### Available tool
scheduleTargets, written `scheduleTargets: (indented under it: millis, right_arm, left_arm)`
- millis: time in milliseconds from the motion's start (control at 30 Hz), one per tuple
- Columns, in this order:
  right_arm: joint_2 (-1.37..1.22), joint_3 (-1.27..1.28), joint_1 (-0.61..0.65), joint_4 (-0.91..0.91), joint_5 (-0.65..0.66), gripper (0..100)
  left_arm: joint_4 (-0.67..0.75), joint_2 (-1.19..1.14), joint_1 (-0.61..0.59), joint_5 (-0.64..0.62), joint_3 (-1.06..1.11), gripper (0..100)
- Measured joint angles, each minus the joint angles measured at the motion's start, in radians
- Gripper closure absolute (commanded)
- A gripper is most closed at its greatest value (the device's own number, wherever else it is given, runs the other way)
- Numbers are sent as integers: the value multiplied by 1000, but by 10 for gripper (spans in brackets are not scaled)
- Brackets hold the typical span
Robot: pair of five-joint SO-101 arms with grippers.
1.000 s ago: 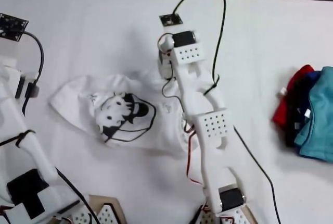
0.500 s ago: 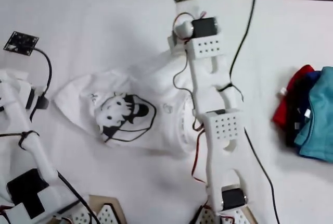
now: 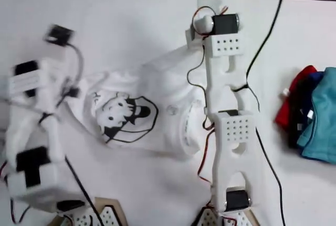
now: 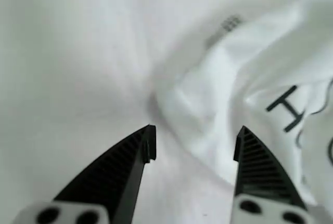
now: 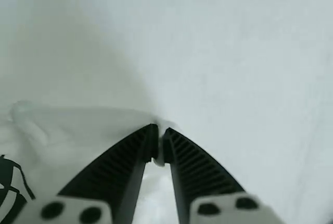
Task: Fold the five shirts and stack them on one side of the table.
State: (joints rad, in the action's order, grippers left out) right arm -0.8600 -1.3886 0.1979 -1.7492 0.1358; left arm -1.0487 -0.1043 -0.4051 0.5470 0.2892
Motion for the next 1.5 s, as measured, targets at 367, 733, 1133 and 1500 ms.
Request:
scheduleTargets:
  millis: [367, 733, 1133, 1500]
  right_arm:
    - [272, -15, -109, -3, 81, 979]
    - [284, -17, -160, -3, 81, 979]
    - [445, 43, -212, -6, 81, 979]
    - [450, 149, -204, -6, 84, 979]
  left_arm:
    - [-157, -133, 100, -38, -97, 990]
    - [-457, -89, 8, -38, -281, 970]
    - [-233, -262, 126, -35, -526, 741]
    - [-496, -654, 419, -38, -844, 835]
